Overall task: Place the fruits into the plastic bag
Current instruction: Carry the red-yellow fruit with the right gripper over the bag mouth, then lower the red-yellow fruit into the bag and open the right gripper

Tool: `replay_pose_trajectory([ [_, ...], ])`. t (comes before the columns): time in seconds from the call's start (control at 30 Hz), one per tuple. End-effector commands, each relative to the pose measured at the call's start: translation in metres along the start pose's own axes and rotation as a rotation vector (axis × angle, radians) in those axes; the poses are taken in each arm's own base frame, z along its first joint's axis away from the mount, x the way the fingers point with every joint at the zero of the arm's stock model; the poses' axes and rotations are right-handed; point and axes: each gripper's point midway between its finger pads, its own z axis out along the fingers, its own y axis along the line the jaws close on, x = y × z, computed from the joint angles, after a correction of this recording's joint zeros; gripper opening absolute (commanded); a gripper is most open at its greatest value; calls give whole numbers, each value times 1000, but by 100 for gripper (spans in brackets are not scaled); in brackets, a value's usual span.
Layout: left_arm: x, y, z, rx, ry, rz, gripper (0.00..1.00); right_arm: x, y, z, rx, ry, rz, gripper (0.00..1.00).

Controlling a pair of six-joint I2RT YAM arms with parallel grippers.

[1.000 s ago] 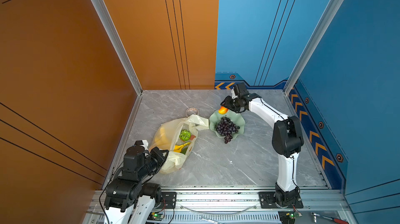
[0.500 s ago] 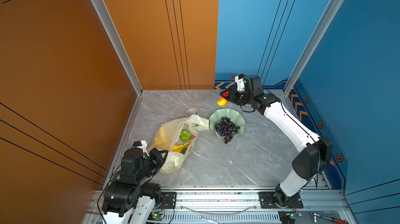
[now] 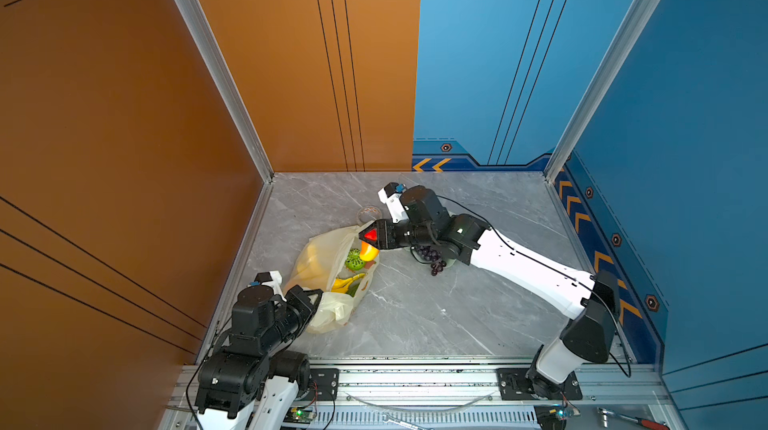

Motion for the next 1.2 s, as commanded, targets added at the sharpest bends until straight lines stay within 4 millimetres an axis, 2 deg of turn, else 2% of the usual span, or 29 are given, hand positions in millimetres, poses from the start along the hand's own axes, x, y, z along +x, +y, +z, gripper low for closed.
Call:
replay_pose_trajectory([
  [0.0,-2,-7,-4,13,-3,13,0,8,-15,22,50,-3,40,47],
  [0.33,-5,-9,-3,18,-14,4,0,29,-27,82,39,38,187,47],
  [0.47,-6,-11,-3,23,-17,4,0,43,-26,107,27,81,221,47],
  [0.67,-6,-12,-4,24,-18,6,0,61,-11,134,-22,145,246,47],
  [0.73,-6,-11,-3,23,-18,4,0,74,-16,149,-9,180,249,48],
  [0.83,-6,-11,-4,24,-18,4,0,80,-14,160,-26,209,258,51],
  [0.9,-6,-12,-4,25,-19,5,0,84,-11,164,-36,226,262,57],
  [0.97,-6,-11,-3,24,-17,4,0,85,-9,164,-40,232,255,65],
  [1.17,-6,-11,-3,22,-21,6,0,86,-6,158,-40,253,213,75],
])
